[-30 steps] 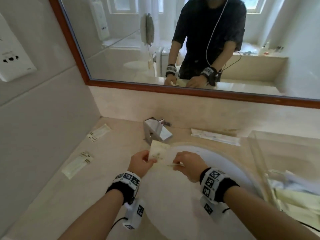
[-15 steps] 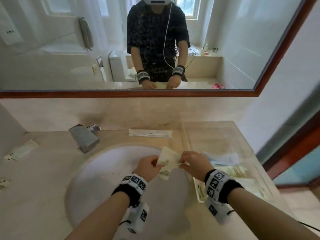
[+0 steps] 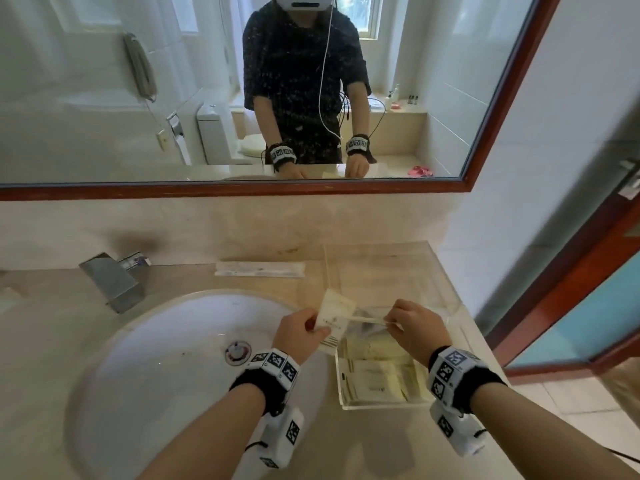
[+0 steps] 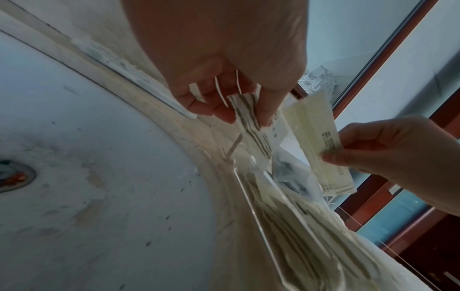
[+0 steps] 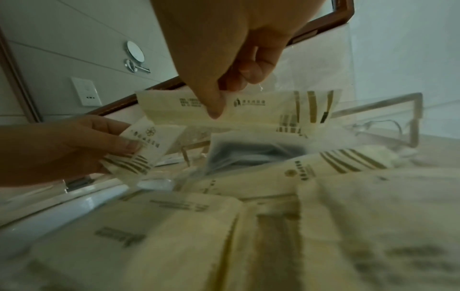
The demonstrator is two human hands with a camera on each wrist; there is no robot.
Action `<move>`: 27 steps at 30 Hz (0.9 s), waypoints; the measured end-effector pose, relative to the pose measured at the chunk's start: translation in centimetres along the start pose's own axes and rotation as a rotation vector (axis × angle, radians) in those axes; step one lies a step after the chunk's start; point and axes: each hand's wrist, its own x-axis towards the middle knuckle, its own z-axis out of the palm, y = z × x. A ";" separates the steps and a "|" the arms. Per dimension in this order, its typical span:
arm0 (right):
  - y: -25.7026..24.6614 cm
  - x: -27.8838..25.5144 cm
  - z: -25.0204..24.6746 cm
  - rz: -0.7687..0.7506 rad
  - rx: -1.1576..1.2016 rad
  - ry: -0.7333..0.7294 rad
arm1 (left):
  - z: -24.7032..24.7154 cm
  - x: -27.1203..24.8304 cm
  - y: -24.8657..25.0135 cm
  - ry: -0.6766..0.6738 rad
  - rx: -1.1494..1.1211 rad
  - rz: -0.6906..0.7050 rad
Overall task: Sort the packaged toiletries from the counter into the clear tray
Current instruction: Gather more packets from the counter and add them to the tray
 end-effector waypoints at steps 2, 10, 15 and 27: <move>0.5 0.0 0.4 0.036 0.002 -0.027 | -0.1 0.2 0.1 0.016 0.018 -0.008; 0.2 0.9 0.8 0.041 -0.094 -0.344 | 0.0 0.8 0.6 0.074 0.024 -0.026; 0.0 0.8 1.3 0.019 -0.085 -0.447 | 0.4 1.0 1.3 0.055 0.026 -0.012; -0.4 1.0 -1.8 0.273 0.570 -0.115 | 3.3 0.7 4.6 -0.173 0.005 0.090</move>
